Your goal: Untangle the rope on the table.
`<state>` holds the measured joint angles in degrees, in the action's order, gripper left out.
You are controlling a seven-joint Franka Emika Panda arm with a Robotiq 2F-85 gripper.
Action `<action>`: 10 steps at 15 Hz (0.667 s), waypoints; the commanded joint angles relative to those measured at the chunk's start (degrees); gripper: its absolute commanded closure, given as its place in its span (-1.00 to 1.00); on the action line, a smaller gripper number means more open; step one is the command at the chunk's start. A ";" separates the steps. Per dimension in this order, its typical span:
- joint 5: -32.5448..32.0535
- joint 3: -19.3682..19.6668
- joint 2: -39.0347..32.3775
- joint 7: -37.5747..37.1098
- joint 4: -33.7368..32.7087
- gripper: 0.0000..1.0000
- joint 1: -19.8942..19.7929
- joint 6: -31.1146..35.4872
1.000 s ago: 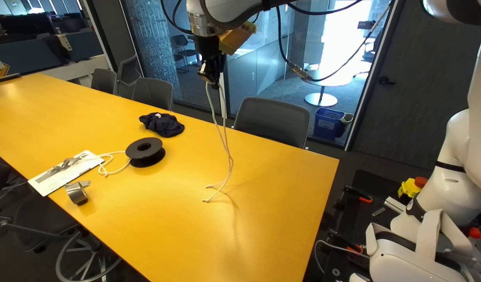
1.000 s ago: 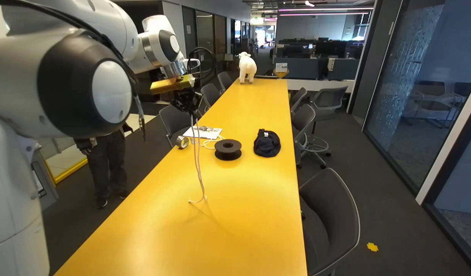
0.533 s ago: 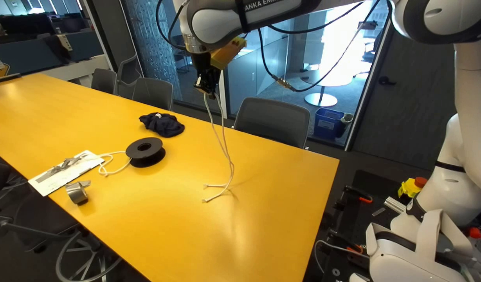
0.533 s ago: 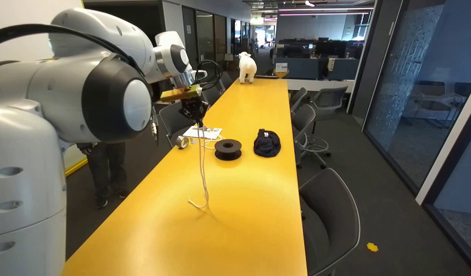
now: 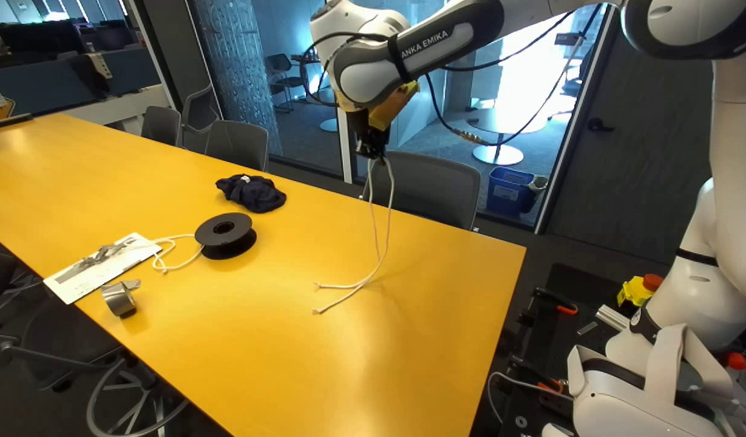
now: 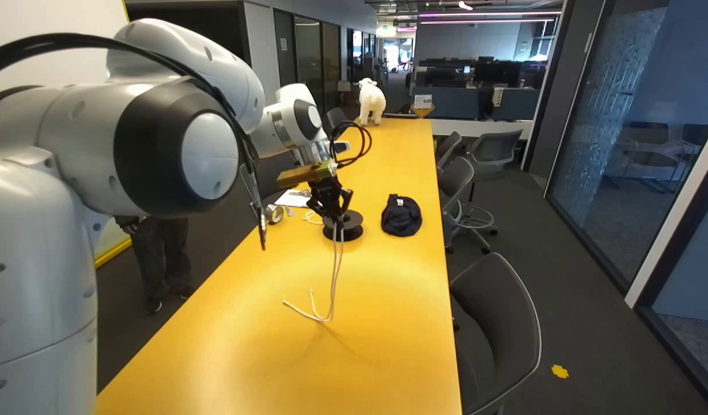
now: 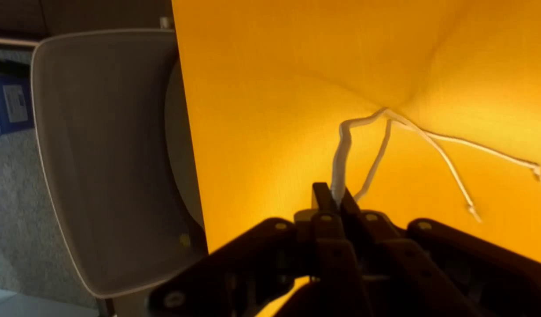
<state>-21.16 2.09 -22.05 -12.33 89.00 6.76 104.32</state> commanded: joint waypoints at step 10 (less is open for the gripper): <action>8.35 5.39 2.75 0.56 32.70 0.91 -12.98 26.40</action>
<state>-16.81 6.80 -20.20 -13.44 115.97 -4.03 124.59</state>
